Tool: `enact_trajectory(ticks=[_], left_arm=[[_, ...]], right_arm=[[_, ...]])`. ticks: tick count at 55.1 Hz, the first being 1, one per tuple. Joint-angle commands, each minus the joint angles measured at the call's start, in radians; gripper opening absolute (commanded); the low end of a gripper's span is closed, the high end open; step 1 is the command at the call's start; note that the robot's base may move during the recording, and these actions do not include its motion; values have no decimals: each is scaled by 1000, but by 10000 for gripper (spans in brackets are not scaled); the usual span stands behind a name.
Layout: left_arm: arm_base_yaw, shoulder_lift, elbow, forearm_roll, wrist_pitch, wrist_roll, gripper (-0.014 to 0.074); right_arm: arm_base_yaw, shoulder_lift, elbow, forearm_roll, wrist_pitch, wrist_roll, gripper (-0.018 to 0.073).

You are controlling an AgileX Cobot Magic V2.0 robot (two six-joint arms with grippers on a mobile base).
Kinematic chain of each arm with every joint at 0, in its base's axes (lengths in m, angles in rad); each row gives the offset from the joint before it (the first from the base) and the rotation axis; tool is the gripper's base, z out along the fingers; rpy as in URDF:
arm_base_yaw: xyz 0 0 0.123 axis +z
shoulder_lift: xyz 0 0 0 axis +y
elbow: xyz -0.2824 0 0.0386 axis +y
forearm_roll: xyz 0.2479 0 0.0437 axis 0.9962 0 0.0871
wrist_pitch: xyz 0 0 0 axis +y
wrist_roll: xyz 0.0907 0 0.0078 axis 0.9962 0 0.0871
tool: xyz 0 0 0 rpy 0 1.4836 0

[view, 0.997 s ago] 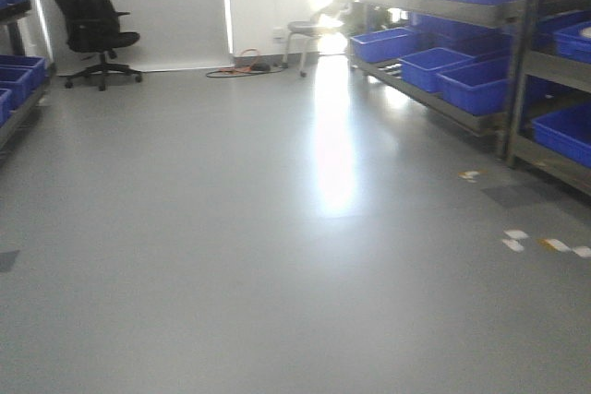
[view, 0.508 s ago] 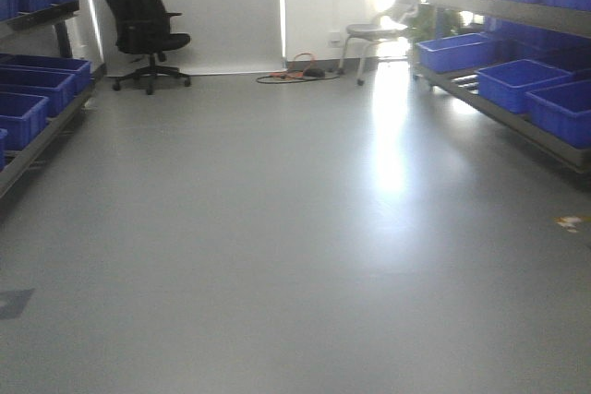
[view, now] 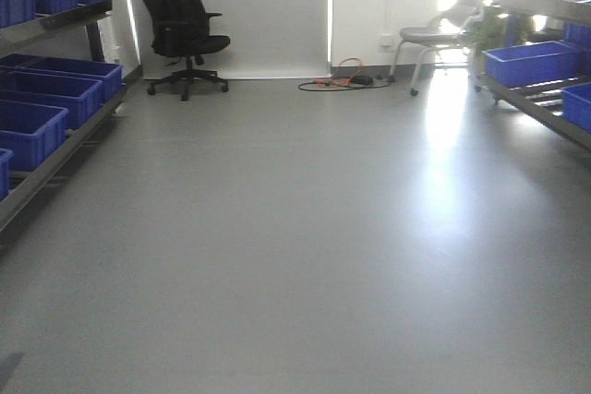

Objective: Pick and sort blue part to right shelf
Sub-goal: 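Drive the base to the shelf rack of blue bins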

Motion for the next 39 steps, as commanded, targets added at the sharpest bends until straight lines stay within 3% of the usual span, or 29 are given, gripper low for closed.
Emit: enact_trajectory(ticks=[1, 39], left_arm=[[-8, 21, -31, -7, -96, -7, 123], [-8, 30, -31, -7, -96, -7, 123]], right_arm=[[-5, 20, -29, -18, -94, -9, 216], [-5, 20, -29, -18, -95, -9, 216]])
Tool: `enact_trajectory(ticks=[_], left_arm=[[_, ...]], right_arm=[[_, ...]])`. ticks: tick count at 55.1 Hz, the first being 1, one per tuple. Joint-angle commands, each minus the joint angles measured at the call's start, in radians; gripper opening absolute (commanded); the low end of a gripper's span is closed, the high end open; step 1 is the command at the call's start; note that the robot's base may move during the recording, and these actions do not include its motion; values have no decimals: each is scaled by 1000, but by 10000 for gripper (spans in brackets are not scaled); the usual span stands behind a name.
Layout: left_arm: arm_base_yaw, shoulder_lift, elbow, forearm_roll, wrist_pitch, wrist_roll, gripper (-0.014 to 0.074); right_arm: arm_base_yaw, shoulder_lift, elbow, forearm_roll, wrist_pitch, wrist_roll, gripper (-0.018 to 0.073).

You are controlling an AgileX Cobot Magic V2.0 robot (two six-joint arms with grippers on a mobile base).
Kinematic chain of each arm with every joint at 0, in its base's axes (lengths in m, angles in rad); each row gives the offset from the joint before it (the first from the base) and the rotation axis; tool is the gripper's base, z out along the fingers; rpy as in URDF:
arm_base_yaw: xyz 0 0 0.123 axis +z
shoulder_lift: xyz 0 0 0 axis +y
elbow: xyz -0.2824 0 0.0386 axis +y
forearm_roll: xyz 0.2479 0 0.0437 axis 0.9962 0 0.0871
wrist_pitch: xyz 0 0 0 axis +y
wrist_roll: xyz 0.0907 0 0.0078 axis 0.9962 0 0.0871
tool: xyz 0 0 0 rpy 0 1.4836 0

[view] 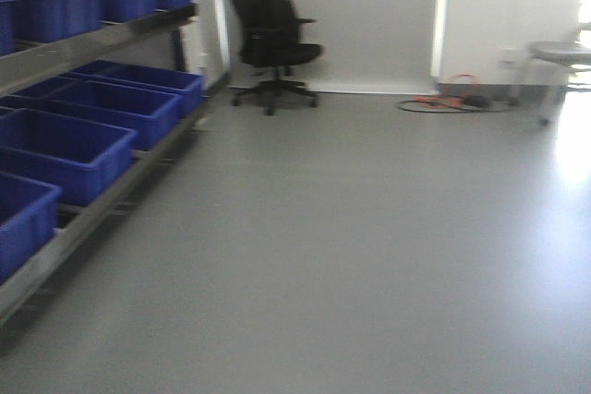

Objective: Pick and sort blue part to right shelf
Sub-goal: 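Drive the base to the shelf rack of blue bins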

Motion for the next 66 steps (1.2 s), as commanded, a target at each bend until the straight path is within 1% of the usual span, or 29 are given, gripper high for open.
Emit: enact_trajectory(ticks=[1, 66], left_arm=[[-8, 19, -31, -7, -96, -7, 123], [-8, 19, -31, -7, -96, -7, 123]], right_arm=[[-5, 20, -29, -17, -95, -9, 216], [-5, 20, -29, -17, -95, -9, 216]])
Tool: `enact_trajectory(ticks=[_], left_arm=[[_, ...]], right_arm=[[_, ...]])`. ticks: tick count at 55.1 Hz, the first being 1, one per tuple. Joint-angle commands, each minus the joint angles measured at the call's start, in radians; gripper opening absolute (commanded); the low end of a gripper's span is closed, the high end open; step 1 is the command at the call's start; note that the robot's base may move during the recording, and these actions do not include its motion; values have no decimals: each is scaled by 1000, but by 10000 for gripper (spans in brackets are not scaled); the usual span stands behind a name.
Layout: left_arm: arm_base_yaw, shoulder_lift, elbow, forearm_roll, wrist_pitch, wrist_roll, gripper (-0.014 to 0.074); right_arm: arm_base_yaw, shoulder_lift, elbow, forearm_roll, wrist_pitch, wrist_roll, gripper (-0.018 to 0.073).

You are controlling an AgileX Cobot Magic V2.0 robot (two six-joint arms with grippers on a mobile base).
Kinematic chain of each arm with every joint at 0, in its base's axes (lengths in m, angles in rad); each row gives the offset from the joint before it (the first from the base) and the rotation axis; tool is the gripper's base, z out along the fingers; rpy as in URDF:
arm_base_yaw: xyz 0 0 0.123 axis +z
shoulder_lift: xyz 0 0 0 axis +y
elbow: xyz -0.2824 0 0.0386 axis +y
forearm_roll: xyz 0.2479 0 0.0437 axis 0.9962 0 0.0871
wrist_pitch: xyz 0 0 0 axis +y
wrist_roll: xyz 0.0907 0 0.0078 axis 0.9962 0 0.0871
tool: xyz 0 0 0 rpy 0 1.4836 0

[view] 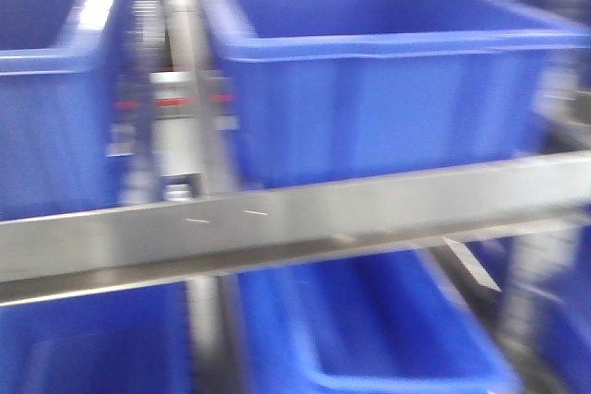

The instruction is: Pick and sort blue part to right shelf

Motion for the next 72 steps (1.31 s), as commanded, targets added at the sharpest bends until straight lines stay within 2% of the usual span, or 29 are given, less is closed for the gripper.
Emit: enact_trajectory(ticks=[1, 72], left_arm=[[-8, 19, -31, -7, -96, -7, 123], [-8, 19, -31, -7, -96, -7, 123]], right_arm=[[-5, 20, -29, -17, -95, -9, 216], [-5, 20, -29, -17, -95, -9, 216]])
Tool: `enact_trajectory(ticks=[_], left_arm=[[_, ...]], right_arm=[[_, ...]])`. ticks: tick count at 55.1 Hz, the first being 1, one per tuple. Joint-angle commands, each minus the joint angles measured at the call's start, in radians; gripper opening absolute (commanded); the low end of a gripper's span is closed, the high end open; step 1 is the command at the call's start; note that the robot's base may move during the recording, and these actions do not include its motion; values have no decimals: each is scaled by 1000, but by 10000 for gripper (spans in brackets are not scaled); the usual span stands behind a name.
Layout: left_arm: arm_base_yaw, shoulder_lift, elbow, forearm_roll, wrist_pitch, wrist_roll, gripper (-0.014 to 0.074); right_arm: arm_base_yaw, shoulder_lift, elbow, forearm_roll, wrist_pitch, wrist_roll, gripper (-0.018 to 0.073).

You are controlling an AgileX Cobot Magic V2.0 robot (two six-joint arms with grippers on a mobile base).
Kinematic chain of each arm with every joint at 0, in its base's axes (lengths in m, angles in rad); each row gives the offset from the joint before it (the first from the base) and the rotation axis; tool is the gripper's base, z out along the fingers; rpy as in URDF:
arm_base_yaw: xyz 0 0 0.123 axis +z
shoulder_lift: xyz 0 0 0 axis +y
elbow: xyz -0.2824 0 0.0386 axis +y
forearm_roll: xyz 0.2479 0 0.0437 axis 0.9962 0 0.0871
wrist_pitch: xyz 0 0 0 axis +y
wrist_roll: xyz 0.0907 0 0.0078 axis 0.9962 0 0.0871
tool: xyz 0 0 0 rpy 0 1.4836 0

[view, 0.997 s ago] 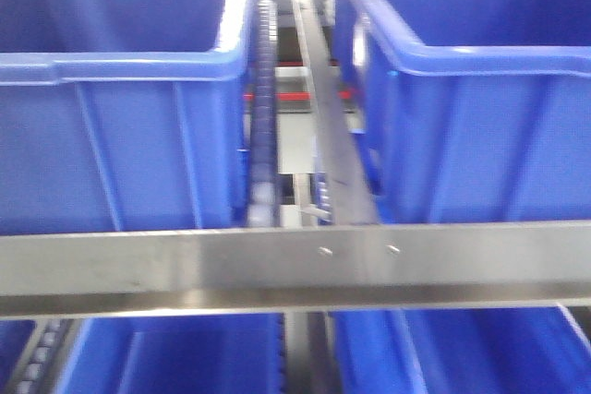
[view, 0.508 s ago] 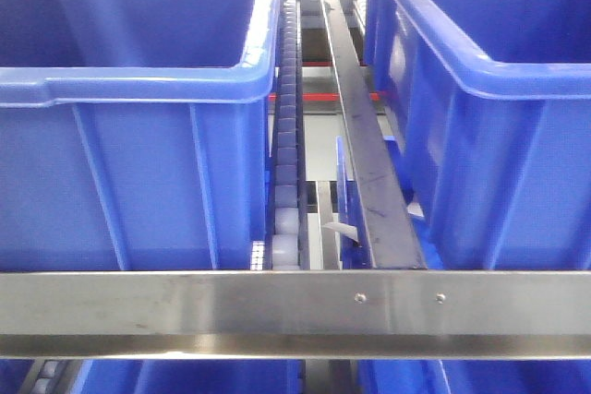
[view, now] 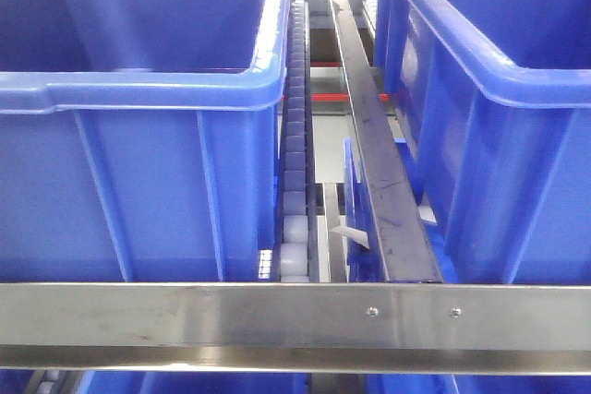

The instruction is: Pick and sort blue part to right shelf

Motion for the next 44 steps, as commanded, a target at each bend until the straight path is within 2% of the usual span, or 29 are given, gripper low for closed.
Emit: enact_trajectory(ticks=[1, 32, 44], left_arm=[[-8, 19, -31, -7, -96, -7, 123], [-8, 21, -34, -9, -131, -7, 124], [-8, 187, -185, -4, -83, -7, 125]], right_arm=[[-5, 20, -29, -17, -95, -8, 216], [-5, 20, -29, -17, -98, -8, 216], [-5, 20, -29, -17, -107, -8, 216]])
